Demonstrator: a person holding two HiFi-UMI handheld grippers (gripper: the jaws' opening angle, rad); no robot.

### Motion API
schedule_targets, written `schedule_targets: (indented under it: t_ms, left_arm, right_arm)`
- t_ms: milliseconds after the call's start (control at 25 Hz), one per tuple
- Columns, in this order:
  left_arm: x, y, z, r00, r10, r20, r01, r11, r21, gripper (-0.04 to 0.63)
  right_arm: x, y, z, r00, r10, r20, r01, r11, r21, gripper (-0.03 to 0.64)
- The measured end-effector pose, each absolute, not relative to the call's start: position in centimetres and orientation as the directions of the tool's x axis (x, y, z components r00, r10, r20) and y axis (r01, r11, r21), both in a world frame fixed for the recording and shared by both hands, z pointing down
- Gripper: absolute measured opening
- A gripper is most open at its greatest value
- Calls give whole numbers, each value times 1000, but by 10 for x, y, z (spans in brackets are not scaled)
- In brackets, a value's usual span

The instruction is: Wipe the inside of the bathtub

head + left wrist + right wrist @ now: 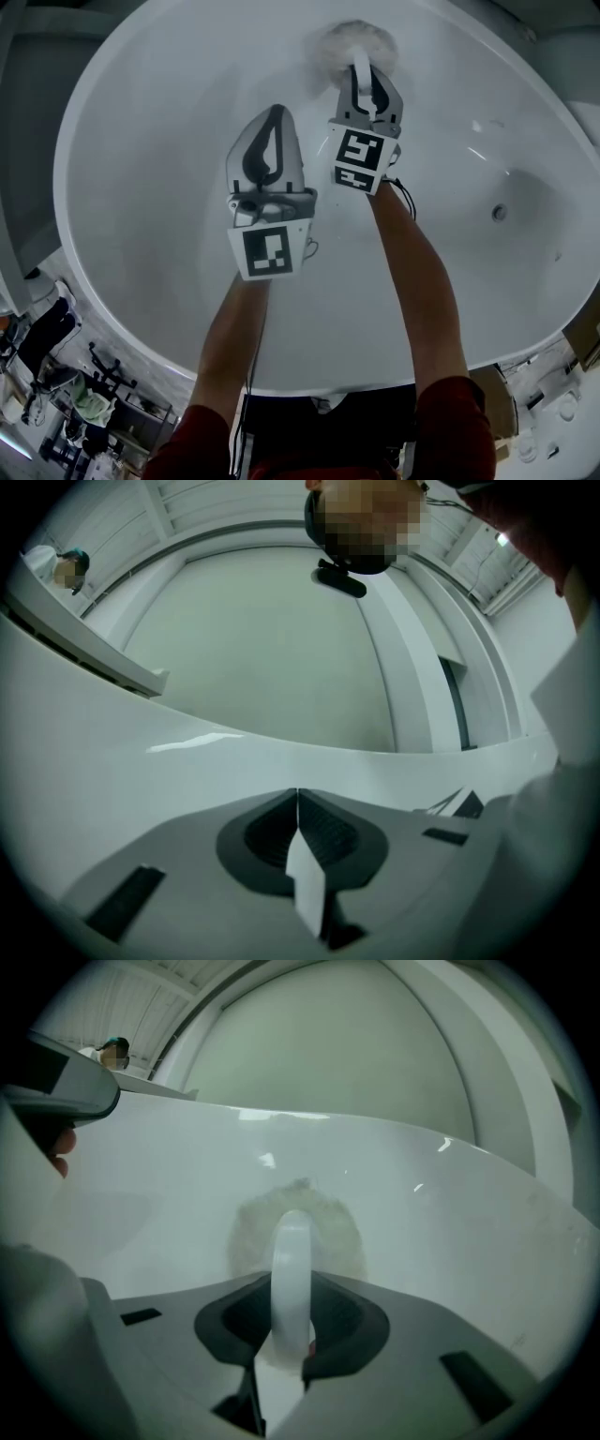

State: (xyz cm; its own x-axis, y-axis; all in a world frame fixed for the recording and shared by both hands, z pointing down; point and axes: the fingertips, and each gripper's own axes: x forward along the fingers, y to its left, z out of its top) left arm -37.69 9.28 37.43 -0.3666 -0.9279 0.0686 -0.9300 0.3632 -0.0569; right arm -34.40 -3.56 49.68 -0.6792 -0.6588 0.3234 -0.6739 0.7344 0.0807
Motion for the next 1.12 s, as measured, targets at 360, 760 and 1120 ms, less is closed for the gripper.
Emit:
schedule_targets:
  t_ms: [360,760,1120]
  left_arm:
    - [-318,73,390,-349,-932,95,-937,343,-66,15]
    - [-223,14,402,-256,-960,118,-966,251,-57,15]
    - [-117,-35,409,-155,-980,122,-988,150,-46,15]
  right_arm:
    - [-278,-68,513,-641,-688,340,-704,704,98,92]
    - [-173,-115,522,-592,-736,330,-752,651,103,92]
    - [-51,-156,530,-523,-784,335,-802,585,117,92]
